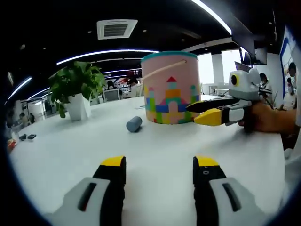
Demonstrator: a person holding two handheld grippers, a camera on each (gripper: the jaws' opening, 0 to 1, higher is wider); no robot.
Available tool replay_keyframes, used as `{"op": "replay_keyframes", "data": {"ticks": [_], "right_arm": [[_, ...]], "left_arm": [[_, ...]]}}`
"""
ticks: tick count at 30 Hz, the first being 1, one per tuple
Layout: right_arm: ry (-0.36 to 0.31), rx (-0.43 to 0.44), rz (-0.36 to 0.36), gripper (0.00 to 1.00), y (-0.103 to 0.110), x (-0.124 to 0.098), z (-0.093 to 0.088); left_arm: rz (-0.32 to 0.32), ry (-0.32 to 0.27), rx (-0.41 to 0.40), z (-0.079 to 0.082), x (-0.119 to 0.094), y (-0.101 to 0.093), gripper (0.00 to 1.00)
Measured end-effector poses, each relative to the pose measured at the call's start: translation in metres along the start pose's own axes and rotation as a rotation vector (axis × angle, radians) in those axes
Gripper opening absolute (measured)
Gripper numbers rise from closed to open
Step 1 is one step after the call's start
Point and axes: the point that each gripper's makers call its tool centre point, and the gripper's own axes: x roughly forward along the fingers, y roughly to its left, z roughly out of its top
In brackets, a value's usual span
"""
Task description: Arrange the toys in the designated storage area by placing each visible toy with the group until no toy remains scattered across the table.
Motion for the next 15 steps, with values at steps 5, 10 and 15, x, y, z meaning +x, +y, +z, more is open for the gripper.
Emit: {"op": "replay_keyframes", "data": {"ticks": [5, 10, 15], "right_arm": [[0.008, -0.020, -0.025, 0.52, -0.004, 0.013, -0.001], [0.013, -0.017, -0.056, 0.52, -0.005, 0.034, 0.001], [0.022, -0.045, -0.042, 0.51, -0.003, 0.068, 0.003]], "left_arm": [[0.001, -0.001, 0.005, -0.001, 0.001, 0.001, 0.58], [0.004, 0.005, 0.016, -0.002, 0.002, 0.002, 0.58], [0.002, 0.004, 0.015, -0.002, 0.002, 0.002, 0.58]]}}
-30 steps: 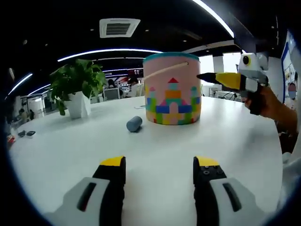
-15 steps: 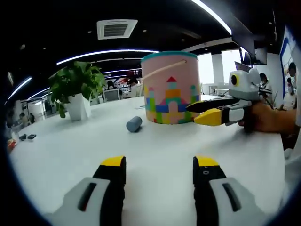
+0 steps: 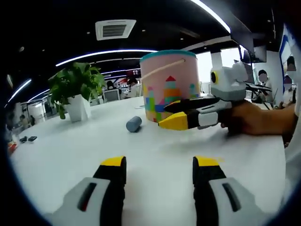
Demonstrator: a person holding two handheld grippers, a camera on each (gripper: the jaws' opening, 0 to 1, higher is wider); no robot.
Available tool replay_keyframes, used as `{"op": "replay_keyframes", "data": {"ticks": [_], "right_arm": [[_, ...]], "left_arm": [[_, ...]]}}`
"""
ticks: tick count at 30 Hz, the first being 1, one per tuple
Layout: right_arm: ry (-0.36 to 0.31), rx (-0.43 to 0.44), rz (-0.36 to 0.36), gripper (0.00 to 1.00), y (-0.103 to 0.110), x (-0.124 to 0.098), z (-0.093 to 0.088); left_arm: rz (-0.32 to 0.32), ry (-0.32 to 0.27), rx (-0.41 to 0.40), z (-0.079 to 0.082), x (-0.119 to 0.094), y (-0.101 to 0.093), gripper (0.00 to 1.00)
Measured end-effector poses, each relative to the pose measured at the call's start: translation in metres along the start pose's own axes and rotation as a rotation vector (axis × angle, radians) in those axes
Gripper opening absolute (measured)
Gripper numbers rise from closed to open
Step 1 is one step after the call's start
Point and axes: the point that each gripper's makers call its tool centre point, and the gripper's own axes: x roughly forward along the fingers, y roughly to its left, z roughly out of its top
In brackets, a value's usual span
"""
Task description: Arrange the toys in the designated storage area by placing each visible toy with the group until no toy remains scattered across the table.
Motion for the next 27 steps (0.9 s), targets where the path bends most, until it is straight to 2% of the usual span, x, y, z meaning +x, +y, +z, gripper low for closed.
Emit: {"op": "replay_keyframes", "data": {"ticks": [6, 8, 9, 10, 12, 16, 19, 24, 27], "right_arm": [[0.053, -0.028, -0.023, 0.45, -0.003, 0.038, -0.004], [0.068, -0.037, -0.034, 0.46, -0.003, 0.048, -0.005], [0.077, -0.039, -0.048, 0.47, -0.004, 0.050, -0.006], [0.107, -0.046, -0.091, 0.48, -0.008, 0.051, -0.010], [0.147, -0.134, -0.140, 0.51, -0.012, 0.052, -0.013], [0.165, -0.135, -0.152, 0.52, -0.012, 0.054, -0.017], [0.180, -0.102, -0.164, 0.52, -0.013, 0.058, -0.019], [0.180, -0.080, -0.182, 0.58, -0.014, 0.067, -0.018], [0.175, -0.049, -0.181, 0.58, -0.015, 0.074, -0.017]], "left_arm": [[-0.003, -0.006, -0.010, 0.000, -0.001, 0.000, 0.58], [-0.006, -0.009, -0.014, 0.000, -0.001, 0.000, 0.58], [-0.008, -0.010, -0.015, 0.000, -0.001, 0.000, 0.58], [-0.008, -0.011, -0.015, 0.001, -0.002, 0.000, 0.58], [-0.010, -0.015, -0.018, 0.001, -0.002, 0.000, 0.58], [-0.015, -0.021, -0.025, 0.002, -0.002, -0.001, 0.58], [-0.020, -0.023, -0.024, 0.002, -0.003, -0.002, 0.58], [-0.025, -0.028, -0.025, 0.002, -0.004, -0.003, 0.58], [-0.028, -0.029, -0.021, 0.003, -0.004, -0.004, 0.58]]}}
